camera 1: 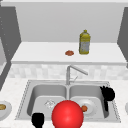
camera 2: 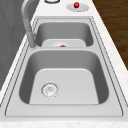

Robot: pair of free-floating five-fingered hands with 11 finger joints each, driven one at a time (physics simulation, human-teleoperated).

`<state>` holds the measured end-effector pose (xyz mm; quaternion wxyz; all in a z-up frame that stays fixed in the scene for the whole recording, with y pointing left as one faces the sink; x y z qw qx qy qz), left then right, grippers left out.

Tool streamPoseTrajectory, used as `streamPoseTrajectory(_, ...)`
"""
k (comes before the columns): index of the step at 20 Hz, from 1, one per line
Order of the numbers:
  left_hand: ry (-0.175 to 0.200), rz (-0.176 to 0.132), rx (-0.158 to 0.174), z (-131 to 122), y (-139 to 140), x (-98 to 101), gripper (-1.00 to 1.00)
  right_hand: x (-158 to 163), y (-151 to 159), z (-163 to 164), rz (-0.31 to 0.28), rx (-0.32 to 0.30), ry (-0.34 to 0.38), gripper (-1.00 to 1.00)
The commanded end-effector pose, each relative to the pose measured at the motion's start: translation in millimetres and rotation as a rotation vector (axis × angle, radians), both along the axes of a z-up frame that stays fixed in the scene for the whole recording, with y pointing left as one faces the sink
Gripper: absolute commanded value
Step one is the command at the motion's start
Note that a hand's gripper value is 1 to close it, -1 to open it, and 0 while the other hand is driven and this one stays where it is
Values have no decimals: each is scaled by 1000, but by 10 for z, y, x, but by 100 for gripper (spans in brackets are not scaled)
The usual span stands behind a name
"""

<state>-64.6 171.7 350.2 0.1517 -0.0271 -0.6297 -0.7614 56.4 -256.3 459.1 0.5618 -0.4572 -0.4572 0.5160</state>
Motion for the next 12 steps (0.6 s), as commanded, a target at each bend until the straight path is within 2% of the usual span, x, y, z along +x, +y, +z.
streamPoseTrajectory(1, 0, 0, 0, 0, 0, 0, 0, -213, 72, 192, 0, -68, -17, -100)
streamPoseTrajectory(4, 0, 0, 0, 0, 0, 0, 0, -426, 131, 328, 4, -74, -38, -100)
streamPoseTrajectory(10, 0, 0, 0, 0, 0, 0, 0, -819, 228, 439, -1, -71, -155, -100)
streamPoseTrajectory(12, 0, 0, 0, 0, 0, 0, 0, -908, 295, 576, -6, -87, -164, -100)
